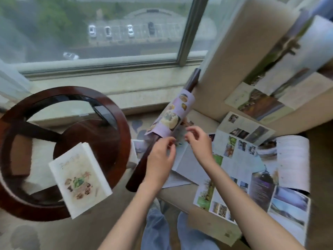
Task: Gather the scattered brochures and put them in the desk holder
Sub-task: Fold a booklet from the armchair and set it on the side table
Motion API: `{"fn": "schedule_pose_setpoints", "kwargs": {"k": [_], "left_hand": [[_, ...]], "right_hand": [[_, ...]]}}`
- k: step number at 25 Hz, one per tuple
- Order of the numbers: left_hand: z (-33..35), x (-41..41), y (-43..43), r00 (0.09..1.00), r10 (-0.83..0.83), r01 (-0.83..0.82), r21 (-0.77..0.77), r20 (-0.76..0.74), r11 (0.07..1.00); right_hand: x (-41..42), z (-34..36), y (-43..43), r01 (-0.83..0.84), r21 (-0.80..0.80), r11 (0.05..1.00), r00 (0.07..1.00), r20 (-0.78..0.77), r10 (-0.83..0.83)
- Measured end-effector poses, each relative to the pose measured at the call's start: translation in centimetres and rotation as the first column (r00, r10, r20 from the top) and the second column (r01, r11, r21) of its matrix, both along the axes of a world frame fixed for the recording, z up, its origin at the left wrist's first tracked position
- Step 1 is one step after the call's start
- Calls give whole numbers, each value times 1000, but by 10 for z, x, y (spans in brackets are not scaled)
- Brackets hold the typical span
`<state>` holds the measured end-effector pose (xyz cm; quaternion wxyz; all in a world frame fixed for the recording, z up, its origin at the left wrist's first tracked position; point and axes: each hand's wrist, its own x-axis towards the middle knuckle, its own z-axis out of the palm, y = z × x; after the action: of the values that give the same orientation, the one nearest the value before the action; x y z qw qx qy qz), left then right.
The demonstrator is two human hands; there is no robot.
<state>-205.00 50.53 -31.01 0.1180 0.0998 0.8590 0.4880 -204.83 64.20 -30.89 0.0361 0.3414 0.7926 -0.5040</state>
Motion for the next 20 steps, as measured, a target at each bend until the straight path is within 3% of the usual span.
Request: {"fn": "schedule_pose_setpoints", "kwargs": {"k": [4, 7, 9, 11, 14, 16, 20], "left_hand": [[-64, 57, 50, 973, -121, 173, -268, 198, 948], [-106, 64, 55, 938, 87, 62, -410, 335, 910], [-125, 62, 62, 775, 363, -153, -404, 517, 902], [-138, 57, 71, 478, 555, -371, -417, 681, 830], [-151, 50, 85, 168, 548, -668, -314, 819, 674], [-154, 44, 88, -3, 495, -781, -311, 869, 542], [-159, 37, 80, -149, 399, -819, -339, 905, 462]], "right_hand": [[77, -58, 60, 181, 52, 982, 918, 348, -188], [100, -94, 70, 185, -1, 983, 872, 462, -164], [105, -114, 72, 182, -51, 982, 872, 471, -137], [103, -126, 71, 167, -79, 983, 875, 472, -110], [96, -138, 73, 118, -87, 989, 891, 448, -67], [91, -141, 77, 93, -88, 992, 902, 429, -47], [83, -139, 88, 65, -96, 993, 925, 378, -24]]}}
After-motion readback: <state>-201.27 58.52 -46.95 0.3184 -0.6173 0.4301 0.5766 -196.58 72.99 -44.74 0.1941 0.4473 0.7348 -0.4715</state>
